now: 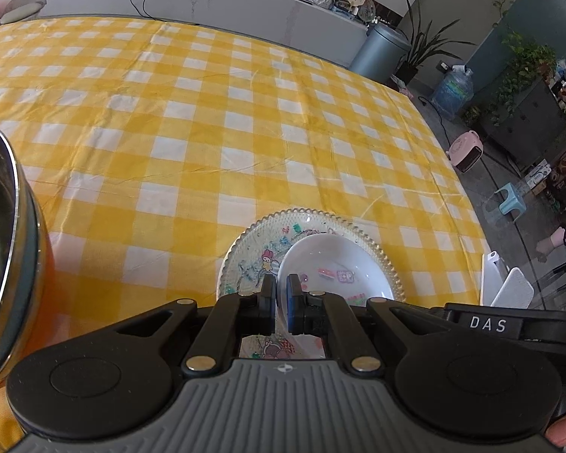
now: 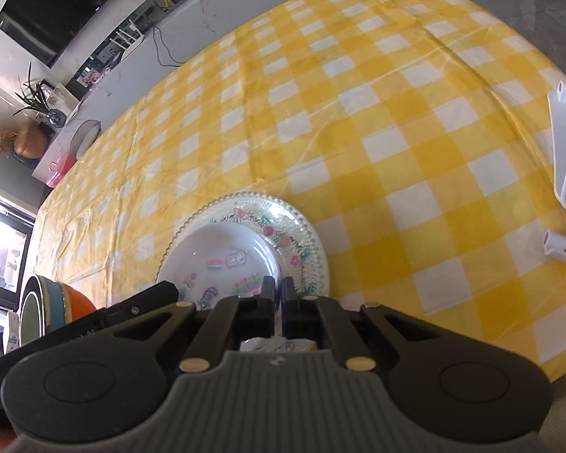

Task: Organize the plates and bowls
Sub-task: 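Carry the white dish and lower it onto the glass plate, then open both grippers and move them to the stacked bowls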

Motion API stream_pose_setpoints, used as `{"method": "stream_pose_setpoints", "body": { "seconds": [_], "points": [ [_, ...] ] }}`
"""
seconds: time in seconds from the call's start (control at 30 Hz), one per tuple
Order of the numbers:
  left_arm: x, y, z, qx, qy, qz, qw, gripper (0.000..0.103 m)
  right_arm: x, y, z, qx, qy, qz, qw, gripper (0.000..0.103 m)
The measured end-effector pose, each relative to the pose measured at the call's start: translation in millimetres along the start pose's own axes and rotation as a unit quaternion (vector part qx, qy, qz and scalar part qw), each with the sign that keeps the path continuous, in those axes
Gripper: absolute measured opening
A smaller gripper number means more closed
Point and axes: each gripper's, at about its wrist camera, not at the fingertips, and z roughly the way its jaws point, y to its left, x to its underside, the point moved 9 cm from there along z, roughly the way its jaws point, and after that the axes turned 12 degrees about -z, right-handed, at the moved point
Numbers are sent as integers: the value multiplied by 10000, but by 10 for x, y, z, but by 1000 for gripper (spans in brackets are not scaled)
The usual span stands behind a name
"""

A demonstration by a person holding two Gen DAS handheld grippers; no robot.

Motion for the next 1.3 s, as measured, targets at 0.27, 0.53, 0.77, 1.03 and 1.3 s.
{"method": "stream_pose_setpoints", "body": {
  "seconds": [0.27, 0.53, 0.77, 1.03, 1.3],
  "points": [
    [19, 28, 34, -162, 8, 172, 9997, 5, 1, 24, 28, 33, 33, -47, 10000, 0],
    [48, 12, 52, -355, 26, 402, 9986, 6, 2, 36, 46, 4, 46, -66, 10000, 1],
    [52, -15, 49, -498, -3, 507, 9975, 9, 0, 37, 38, 45, 19, -143, 9999, 7],
    [-5, -85, -131, -501, -188, 614, 9967, 29, -43, 63, -76, 8, -263, -241, 9994, 30],
    [-159, -124, -588, -459, -155, 792, 9957, 42, -108, 54, -195, 315, -479, -328, 9978, 44]
  ]
}}
